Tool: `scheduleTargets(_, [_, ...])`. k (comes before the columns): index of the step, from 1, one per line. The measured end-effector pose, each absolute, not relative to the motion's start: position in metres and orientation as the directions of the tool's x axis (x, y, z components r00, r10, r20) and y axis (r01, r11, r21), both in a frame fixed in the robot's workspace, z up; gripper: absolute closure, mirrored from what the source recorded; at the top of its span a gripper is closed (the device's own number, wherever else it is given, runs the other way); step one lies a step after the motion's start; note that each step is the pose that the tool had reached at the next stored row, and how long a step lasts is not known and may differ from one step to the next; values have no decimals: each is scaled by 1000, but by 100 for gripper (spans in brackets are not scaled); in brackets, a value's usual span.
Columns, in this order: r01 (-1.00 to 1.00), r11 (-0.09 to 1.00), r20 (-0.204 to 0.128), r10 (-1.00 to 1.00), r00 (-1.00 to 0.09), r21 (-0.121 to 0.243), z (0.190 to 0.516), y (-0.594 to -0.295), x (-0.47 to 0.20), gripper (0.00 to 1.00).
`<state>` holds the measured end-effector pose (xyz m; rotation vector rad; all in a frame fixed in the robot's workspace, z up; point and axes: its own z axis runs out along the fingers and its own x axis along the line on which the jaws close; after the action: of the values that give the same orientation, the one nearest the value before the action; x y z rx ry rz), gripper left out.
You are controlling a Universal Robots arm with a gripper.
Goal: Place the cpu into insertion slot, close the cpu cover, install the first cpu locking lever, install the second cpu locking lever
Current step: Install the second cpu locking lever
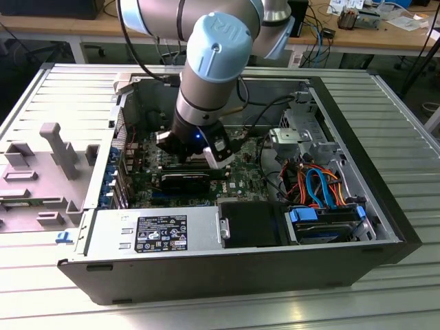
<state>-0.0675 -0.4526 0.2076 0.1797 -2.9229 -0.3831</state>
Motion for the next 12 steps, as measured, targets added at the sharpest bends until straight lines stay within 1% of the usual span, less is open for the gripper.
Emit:
scheduleTargets(4, [-84,959,208,-144,-967,272,207,-452,-47,89])
scheduleTargets(7, [-73,957,246,-145,-958,280,207,-448,-20,89])
scheduleTargets(9, [-73,957,247,-145,-958,280,207,-446,-17,89])
scheduleTargets(12, [-73,960,249,-143,-958,272,218,-443,-16,89])
